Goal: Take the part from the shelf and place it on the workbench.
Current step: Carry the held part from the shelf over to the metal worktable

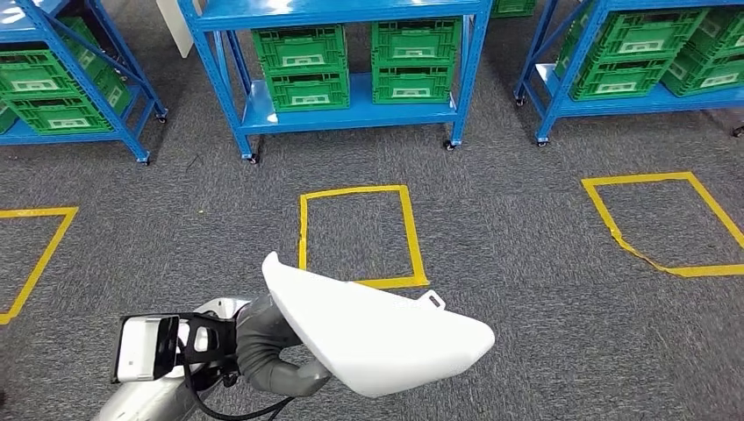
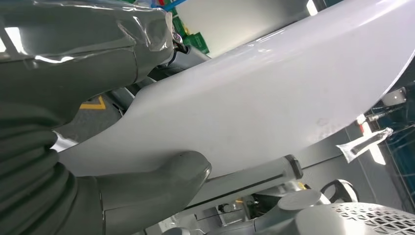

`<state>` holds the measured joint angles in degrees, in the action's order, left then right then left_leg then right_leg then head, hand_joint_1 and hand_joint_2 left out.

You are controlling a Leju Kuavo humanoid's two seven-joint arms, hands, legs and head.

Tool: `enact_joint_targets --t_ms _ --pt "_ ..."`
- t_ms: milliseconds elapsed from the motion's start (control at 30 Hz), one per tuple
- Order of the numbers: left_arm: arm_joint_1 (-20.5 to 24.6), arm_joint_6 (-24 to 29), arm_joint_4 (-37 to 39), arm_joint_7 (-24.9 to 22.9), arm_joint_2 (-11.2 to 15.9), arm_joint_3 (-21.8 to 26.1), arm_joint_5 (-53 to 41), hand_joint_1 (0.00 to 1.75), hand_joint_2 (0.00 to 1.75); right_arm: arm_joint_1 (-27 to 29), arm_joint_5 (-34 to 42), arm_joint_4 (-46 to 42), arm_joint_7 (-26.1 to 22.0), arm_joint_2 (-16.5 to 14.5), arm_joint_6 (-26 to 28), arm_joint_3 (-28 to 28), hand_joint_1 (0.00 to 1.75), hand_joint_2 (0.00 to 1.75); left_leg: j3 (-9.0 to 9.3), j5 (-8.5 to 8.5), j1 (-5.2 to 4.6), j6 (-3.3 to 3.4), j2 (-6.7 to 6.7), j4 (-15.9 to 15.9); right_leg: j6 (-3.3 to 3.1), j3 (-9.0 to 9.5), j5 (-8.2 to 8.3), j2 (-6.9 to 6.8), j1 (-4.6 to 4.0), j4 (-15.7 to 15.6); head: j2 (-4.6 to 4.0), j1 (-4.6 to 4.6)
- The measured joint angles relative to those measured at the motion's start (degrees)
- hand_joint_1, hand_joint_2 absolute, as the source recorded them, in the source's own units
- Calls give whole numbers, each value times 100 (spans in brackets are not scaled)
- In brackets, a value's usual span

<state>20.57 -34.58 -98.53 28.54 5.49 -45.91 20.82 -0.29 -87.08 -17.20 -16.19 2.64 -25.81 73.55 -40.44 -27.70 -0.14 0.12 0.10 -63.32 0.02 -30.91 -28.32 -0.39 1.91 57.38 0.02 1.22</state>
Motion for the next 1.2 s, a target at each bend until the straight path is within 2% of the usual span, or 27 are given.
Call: enact_joint_targets --t_ms 67,100,133,167,200,233,300,333,400,433,500,567,600,633,667,700,733,800,833,900,933,967,1067,1100,1133,1167,1200 --pt "0 -7 0 -8 9 1 3 173 175 5 -2 10 -31 9 7 0 0 0 -91 -527 28 -53 0 -743 -7 -172 152 -2 -9 9 0 10" --pt "0 -10 0 -10 15 1 6 173 175 8 -2 14 -44 11 7 0 0 0 -74 -595 36 -61 0 -1018 -3 -263 224 -3 -14 14 0 10" --pt "-1 -15 0 -13 22 0 8 173 175 10 -2 16 -55 14 7 0 0 0 18 -536 40 -57 -1 -1131 3 -353 295 -4 -19 17 0 10" --pt "0 -19 0 -13 27 -1 9 173 175 11 -2 18 -62 16 7 0 0 0 206 -395 39 -40 -2 -1033 11 -436 363 -4 -25 19 0 11" --pt "4 -21 -1 -14 28 -1 10 173 175 10 -2 21 -66 17 7 0 0 0 496 -259 32 -8 -5 -741 20 -509 432 -2 -32 19 0 11" --pt "9 -21 -6 -17 26 0 10 173 175 9 -3 30 -68 12 7 -1 0 0 862 -236 17 43 -8 -296 33 -564 496 3 -42 19 0 10" --pt "25 -19 -31 -28 16 2 15 173 175 14 -3 46 -77 8 12 -1 0 0 1450 -375 -25 123 -12 539 88 -614 622 5 -44 0 0 4" --pt "32 -16 -44 -34 13 3 19 173 175 17 -4 54 -80 8 16 -2 0 0 1575 -449 -51 156 -14 765 129 -617 688 1 -33 -24 0 13" --pt "36 -10 -55 -49 11 0 23 173 175 25 -10 64 -83 13 23 -2 0 0 1532 -338 -71 210 -12 868 200 -620 801 -6 -14 -88 0 27" --pt "39 -7 -57 -55 9 -3 23 173 175 30 -14 70 -84 14 27 -2 0 0 1483 -241 -67 252 -7 911 197 -653 737 -3 -16 -52 0 32" --pt "32 -1 -60 -62 2 -9 22 173 175 42 -23 84 -86 19 37 -3 0 0 1324 -22 -48 320 2 974 118 -788 292 11 -25 323 0 8" --pt "19 5 -61 -65 -3 -21 19 173 175 44 -29 90 -91 34 48 -4 0 0 1109 165 -67 347 -1 963 79 -955 -247 21 -32 1060 0 -15" --pt "12 8 -61 -66 -2 -30 15 173 175 42 -31 93 -97 42 51 -5 0 0 990 254 -74 344 -1 946 118 -992 -350 22 -31 1407 0 -19" --pt "6 10 -61 -67 0 -39 11 173 175 41 -34 97 -110 48 52 -5 0 0 862 339 -77 336 0 917 188 -956 -321 22 -29 1621 0 -19" --pt "-1 11 -61 -67 3 -46 9 173 175 41 -37 99 -125 56 52 -6 0 0 728 413 -75 323 2 878 269 -827 -198 22 -24 1637 0 -20" --pt "-6 10 -62 -67 7 -52 8 173 175 40 -40 102 -140 66 52 -7 0 0 595 479 -70 304 2 825 335 -598 -64 21 -14 1451 0 -20" --pt "-9 7 -64 -67 10 -56 8 173 175 34 -43 103 -154 77 52 -7 0 0 469 530 -72 278 2 755 361 -269 -32 23 -5 1058 0 -21" --pt "-14 -3 -75 -67 15 -56 9 173 175 17 -45 110 -169 103 52 -8 0 0 287 616 -82 219 6 622 287 281 -202 36 -20 219 0 -19" --pt "-18 -8 -81 -67 17 -56 10 173 175 9 -45 118 -174 111 52 -9 0 0 234 666 -84 188 8 588 224 403 -299 42 -43 -25 0 -15" --pt "-40 -11 -85 -67 29 -56 9 173 175 14 -45 143 -178 113 52 -9 0 0 186 773 -61 126 11 591 107 337 -267 33 -61 -87 0 -13" --pt "-52 -11 -85 -67 37 -55 9 173 175 20 -45 154 -178 116 51 -9 0 0 156 723 -45 89 4 565 55 284 -203 23 -58 -82 0 -10" --pt "-63 -10 -85 -67 46 -55 8 173 175 26 -46 162 -177 119 50 -9 0 0 112 560 -29 46 -2 458 12 220 -129 11 -46 -86 0 -8" --pt "-77 -9 -85 -67 65 -47 9 173 175 25 -47 181 -176 125 46 -9 0 0 -94 -337 21 -62 -13 -505 -35 -27 115 -4 -42 -80 0 7" --pt "-80 -9 -85 -67 71 -45 10 173 175 26 -47 186 -176 124 46 -9 0 0 -128 -496 33 -77 -13 -863 -31 -123 196 -5 -46 -75 0 8" --pt "-83 -9 -85 -67 78 -45 9 173 175 28 -47 190 -176 124 46 -9 0 0 -90 -509 38 -80 -13 -1080 -23 -225 276 -6 -50 -71 0 8" --pt "-85 -9 -85 -67 82 -45 9 173 175 28 -46 192 -176 124 49 -9 0 0 48 -401 38 -70 -13 -1095 -15 -321 348 -6 -55 -69 0 9" --pt "-85 -9 -85 -67 84 -44 8 173 175 27 -44 195 -176 123 60 -9 0 0 297 -250 32 -42 -14 -887 -7 -407 415 -4 -62 -69 0 9"
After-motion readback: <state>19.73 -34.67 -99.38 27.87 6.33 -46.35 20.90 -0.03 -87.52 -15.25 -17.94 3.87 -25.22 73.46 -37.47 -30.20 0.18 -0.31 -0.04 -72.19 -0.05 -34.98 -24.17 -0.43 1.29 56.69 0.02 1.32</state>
